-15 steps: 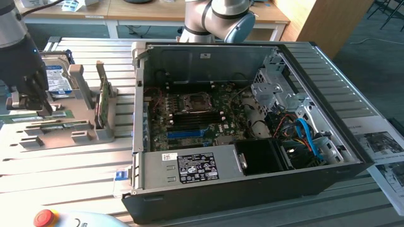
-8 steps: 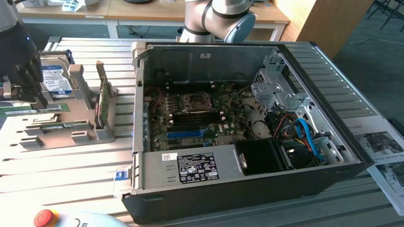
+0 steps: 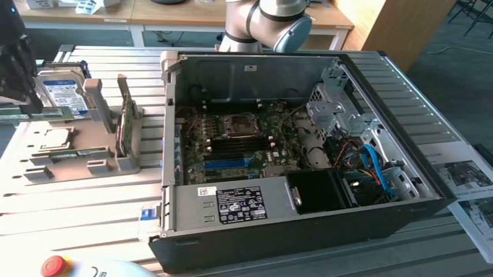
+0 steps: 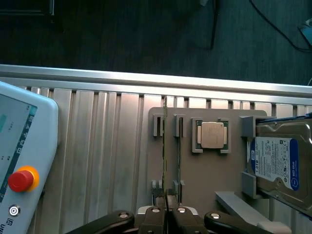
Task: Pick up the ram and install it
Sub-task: 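Pick up the ram and move it above insertion slot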
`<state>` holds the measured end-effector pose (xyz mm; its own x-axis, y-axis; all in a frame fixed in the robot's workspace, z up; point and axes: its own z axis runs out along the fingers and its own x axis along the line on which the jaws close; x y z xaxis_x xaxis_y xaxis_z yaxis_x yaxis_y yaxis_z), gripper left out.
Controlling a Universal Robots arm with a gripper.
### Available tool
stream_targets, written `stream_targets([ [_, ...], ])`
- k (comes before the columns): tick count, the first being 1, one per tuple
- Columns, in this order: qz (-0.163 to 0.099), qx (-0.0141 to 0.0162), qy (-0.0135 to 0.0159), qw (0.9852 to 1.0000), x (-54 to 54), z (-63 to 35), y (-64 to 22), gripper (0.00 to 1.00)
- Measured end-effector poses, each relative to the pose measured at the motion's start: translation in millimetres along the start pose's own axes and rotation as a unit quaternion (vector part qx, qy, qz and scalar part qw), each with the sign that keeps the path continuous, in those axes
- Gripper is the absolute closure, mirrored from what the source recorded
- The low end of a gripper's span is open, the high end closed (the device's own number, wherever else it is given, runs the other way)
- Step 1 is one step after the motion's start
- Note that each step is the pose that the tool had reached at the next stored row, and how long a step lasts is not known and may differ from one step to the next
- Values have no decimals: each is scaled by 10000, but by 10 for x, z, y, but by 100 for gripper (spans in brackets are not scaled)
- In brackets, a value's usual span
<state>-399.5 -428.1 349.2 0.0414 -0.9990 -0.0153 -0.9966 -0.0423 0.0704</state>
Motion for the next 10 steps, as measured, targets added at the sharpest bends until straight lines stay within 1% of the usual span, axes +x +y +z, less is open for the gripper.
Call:
stream_targets([
  [1,0,-17,-1,10000,-2,-145,10,88],
  [2,0,-22,-1,10000,-4,-242,17,88],
  [10,1,-49,-2,10000,-8,-538,38,88],
])
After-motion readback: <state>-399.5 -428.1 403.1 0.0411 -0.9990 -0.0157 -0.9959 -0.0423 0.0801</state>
